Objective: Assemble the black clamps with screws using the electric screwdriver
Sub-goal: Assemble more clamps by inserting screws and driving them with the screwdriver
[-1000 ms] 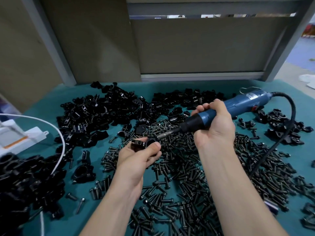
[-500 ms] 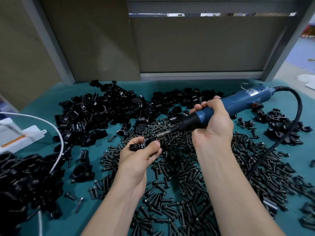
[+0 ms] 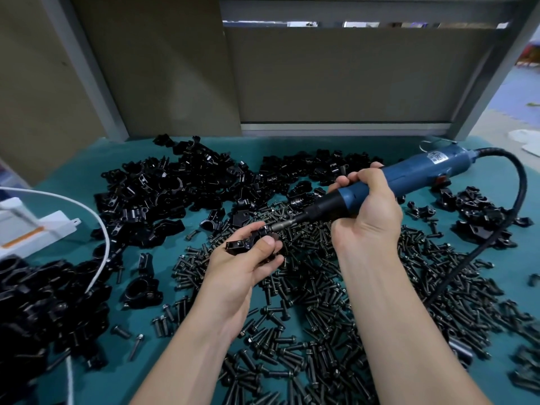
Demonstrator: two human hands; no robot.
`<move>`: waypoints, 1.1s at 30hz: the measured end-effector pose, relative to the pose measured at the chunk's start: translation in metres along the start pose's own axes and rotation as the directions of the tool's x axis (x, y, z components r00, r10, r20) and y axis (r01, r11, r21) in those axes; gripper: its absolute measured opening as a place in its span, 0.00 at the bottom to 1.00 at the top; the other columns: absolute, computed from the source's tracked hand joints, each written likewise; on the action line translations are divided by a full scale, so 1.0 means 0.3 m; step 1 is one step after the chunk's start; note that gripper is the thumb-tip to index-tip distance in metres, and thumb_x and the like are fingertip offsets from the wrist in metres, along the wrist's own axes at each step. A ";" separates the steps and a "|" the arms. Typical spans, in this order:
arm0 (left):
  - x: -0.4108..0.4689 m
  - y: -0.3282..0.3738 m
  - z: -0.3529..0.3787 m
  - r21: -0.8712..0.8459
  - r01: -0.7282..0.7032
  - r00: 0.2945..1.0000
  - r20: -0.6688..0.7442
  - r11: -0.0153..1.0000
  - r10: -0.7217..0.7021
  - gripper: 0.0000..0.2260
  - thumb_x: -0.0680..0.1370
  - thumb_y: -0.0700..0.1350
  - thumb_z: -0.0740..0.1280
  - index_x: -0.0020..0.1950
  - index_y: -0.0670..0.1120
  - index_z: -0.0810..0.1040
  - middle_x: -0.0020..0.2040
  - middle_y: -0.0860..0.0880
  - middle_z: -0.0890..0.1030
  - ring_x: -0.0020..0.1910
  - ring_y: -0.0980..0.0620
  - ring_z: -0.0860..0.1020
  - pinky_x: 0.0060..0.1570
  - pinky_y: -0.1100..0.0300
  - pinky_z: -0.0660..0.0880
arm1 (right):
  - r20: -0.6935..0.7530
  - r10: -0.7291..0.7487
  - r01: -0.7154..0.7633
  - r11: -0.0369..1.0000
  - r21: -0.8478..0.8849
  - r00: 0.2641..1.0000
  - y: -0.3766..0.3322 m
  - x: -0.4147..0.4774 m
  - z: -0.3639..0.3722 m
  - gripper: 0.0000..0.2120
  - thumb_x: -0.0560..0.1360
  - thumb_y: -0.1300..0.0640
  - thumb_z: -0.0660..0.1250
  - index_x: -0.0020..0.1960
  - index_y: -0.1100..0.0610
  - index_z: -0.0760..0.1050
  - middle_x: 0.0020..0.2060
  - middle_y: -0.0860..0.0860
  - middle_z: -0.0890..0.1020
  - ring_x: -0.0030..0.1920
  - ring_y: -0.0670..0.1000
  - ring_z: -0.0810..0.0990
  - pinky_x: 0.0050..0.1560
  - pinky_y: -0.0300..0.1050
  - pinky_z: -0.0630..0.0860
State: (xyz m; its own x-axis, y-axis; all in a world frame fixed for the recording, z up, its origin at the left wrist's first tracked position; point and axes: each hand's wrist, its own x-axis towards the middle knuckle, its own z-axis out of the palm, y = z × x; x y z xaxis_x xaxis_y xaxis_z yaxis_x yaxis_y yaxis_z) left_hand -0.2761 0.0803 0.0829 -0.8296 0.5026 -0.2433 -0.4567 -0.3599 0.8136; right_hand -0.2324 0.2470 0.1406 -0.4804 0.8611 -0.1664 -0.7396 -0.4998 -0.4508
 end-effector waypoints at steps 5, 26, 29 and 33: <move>0.002 0.005 0.003 -0.037 0.017 1.000 0.012 0.999 -0.017 0.26 0.67 0.38 0.75 0.65 0.42 0.79 0.52 0.36 0.87 0.50 0.43 0.88 0.46 0.58 0.84 | 0.015 -0.009 0.009 1.000 0.010 1.000 -0.003 0.004 -0.005 0.16 0.75 0.73 0.65 0.57 0.56 0.74 0.34 0.53 0.77 0.30 0.52 0.77 0.35 0.45 0.77; -0.010 0.008 -0.001 -0.113 0.131 0.990 0.068 0.985 -0.123 0.15 0.69 0.37 0.73 0.52 0.30 0.82 0.51 0.34 0.86 0.48 0.43 0.88 0.43 0.58 0.84 | 0.150 0.031 -0.037 0.999 0.040 0.988 0.018 0.004 -0.008 0.15 0.75 0.75 0.62 0.53 0.56 0.72 0.33 0.53 0.76 0.30 0.52 0.76 0.35 0.46 0.77; -0.009 0.009 -0.001 -0.104 0.133 0.990 0.070 0.986 -0.126 0.16 0.69 0.37 0.73 0.53 0.29 0.81 0.52 0.34 0.86 0.48 0.43 0.87 0.43 0.58 0.84 | 0.163 0.027 -0.033 0.999 0.034 0.986 0.018 0.004 -0.009 0.15 0.75 0.75 0.61 0.53 0.56 0.72 0.33 0.53 0.76 0.30 0.51 0.76 0.35 0.45 0.77; -0.011 0.008 0.000 -0.094 0.138 0.989 0.072 0.986 -0.131 0.20 0.69 0.37 0.73 0.57 0.27 0.79 0.52 0.34 0.86 0.50 0.42 0.87 0.44 0.57 0.84 | 0.180 0.031 -0.038 0.999 0.035 0.983 0.014 0.002 -0.009 0.15 0.75 0.75 0.61 0.52 0.56 0.72 0.33 0.53 0.76 0.29 0.51 0.75 0.35 0.45 0.77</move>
State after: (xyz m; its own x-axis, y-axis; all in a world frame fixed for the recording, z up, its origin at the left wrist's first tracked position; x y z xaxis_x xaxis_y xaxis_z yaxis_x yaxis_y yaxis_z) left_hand -0.2743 0.0778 0.0857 -0.7369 0.6011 -0.3093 -0.5950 -0.3597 0.7187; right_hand -0.2345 0.2458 0.1362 -0.5805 0.8140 -0.0194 -0.7368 -0.5353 -0.4131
